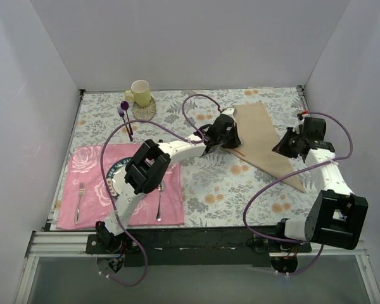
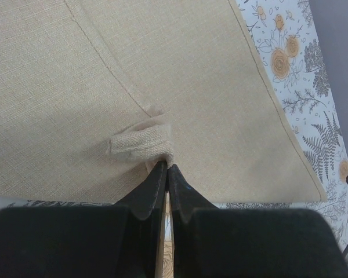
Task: Fold the napkin, place the utensils inside, and roll it up
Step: Fold the napkin
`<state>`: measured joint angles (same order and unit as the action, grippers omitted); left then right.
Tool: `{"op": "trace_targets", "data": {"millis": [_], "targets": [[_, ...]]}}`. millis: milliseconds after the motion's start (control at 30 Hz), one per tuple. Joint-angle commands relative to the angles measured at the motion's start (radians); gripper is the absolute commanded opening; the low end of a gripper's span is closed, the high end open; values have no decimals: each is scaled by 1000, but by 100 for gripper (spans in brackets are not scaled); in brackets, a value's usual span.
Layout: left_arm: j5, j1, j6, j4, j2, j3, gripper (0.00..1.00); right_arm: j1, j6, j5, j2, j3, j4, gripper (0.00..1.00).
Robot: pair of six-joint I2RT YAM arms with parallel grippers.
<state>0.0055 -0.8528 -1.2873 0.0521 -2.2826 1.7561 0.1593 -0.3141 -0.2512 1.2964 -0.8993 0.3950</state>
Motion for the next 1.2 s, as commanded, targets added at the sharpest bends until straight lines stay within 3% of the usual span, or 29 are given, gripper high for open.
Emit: {"op": "trace_targets", "data": {"millis": [0,333,533,767,867,1033,1167], "targets": [[-22,-23,11,11,-18,49,0,17,9,-17,-28,-3,-4,1],[-24,-40,16,14,-35,37,0,31,9,-34,-36,14,-10,1],[-13,-42,11,15,-46,40,7,34,9,-42,-35,30,-13,1],[40,-42,-9,22,-40,62,27,48,-14,-16,-46,52,-5,1],[102,-42,-29,23,-41,88,43,57,-29,-3,-54,66,1,1],[205,-42,-49,51,-29,154,59,86,-55,19,-68,94,28,10],[235,-42,-49,81,14,163,62,126,-97,66,-89,137,51,27]]}}
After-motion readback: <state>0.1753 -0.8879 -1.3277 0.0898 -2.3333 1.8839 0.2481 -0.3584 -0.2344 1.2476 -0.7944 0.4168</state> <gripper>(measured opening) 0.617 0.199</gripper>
